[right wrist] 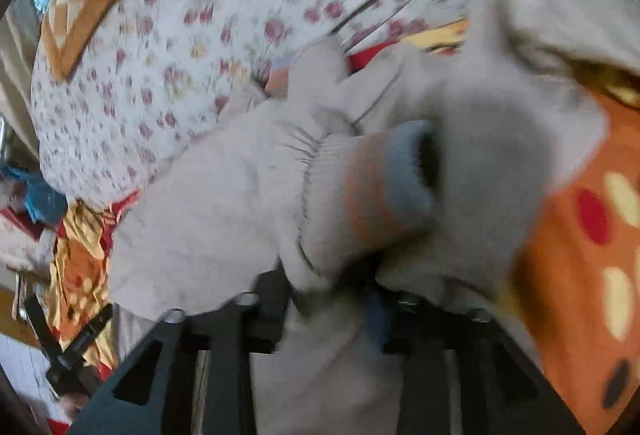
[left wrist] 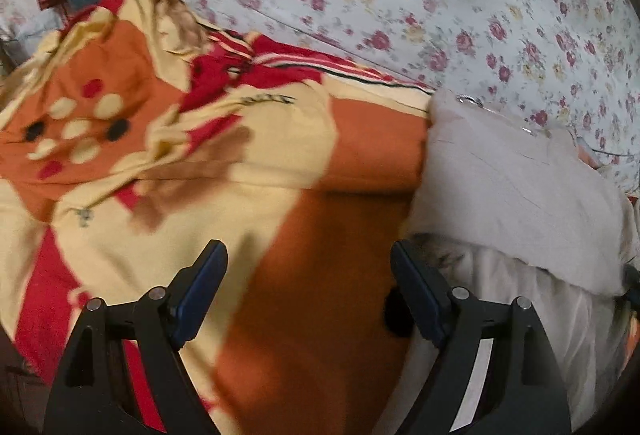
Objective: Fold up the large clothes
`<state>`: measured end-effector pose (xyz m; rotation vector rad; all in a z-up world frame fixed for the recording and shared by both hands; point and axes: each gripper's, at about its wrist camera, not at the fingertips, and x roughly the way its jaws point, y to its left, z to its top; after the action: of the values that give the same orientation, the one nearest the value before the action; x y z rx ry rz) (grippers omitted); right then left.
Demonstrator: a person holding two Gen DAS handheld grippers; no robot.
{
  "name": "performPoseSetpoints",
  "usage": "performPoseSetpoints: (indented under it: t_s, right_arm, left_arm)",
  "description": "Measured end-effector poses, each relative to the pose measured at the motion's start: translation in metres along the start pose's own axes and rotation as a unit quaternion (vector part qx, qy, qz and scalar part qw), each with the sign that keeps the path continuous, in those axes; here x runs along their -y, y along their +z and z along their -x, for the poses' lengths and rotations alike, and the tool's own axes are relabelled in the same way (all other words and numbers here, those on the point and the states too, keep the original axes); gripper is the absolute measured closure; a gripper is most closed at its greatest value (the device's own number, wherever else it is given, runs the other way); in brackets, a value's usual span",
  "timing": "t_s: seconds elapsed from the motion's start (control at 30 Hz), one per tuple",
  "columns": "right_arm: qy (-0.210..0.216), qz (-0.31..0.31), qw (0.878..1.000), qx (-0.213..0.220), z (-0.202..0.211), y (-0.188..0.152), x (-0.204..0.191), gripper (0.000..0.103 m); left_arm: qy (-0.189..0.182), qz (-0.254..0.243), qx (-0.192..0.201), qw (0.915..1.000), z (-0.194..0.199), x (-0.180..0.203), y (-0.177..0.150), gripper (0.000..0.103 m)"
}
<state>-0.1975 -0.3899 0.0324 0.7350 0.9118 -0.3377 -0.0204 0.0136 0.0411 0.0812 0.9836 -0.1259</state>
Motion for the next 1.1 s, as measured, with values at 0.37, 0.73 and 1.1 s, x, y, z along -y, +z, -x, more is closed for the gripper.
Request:
performPoseSetpoints:
  t_s: [0.37, 0.73, 1.1]
  right_arm:
    - [-0.037, 0.101, 0.992, 0.067, 0.027, 0.015, -0.053, 0.066]
    - [-0.093, 0.135, 0.986, 0.019, -0.036, 0.023, -0.043, 0.063]
    - [-0.034, 0.105, 0.994, 0.022, 0.028, -0.013, -0.033, 0.045]
  left_arm:
    - [-0.058, -0.039, -0.024, 0.9973, 0.003, 0.053, 0.016, 0.019]
    - [-0.059, -0.059, -0.031, 0.996, -0.032, 0.071, 0.008, 0.014]
    - [-0.063, -0.06, 0.007, 0.9962, -0.008, 0.066, 0.008, 0.014]
